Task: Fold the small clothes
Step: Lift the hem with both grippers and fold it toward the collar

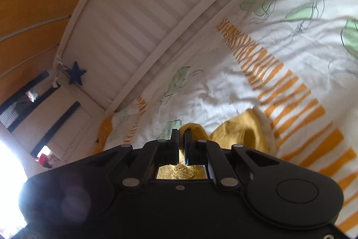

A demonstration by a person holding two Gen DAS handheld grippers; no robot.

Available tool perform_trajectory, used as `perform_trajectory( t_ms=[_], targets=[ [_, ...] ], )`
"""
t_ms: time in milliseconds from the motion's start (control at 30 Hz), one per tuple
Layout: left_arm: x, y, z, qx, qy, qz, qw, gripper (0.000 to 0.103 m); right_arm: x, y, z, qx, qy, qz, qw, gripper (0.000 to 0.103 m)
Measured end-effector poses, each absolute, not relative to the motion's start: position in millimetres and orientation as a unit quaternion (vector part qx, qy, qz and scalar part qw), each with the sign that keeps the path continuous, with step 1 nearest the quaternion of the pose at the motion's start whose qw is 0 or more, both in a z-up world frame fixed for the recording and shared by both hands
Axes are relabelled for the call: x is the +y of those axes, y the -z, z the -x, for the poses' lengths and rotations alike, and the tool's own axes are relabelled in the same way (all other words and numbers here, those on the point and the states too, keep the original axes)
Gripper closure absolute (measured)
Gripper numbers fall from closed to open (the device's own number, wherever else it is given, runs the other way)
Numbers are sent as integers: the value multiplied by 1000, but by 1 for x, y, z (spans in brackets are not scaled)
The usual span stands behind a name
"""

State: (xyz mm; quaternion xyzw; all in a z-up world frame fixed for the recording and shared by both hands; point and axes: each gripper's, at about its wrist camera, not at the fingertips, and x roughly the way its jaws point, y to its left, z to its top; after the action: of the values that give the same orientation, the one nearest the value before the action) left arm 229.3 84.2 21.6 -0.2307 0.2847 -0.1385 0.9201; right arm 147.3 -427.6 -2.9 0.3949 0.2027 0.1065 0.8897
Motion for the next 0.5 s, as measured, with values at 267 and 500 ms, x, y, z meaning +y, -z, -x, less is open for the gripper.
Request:
perform_trajectory(
  t_ms=[267, 500],
  targets=[
    [59, 33, -299, 340, 101, 197, 914, 96, -416, 58, -248, 294, -39, -358, 886, 92],
    [63, 49, -314, 330, 65, 175, 925, 60, -413, 82, -265, 301, 6, -333, 894, 72]
  ],
)
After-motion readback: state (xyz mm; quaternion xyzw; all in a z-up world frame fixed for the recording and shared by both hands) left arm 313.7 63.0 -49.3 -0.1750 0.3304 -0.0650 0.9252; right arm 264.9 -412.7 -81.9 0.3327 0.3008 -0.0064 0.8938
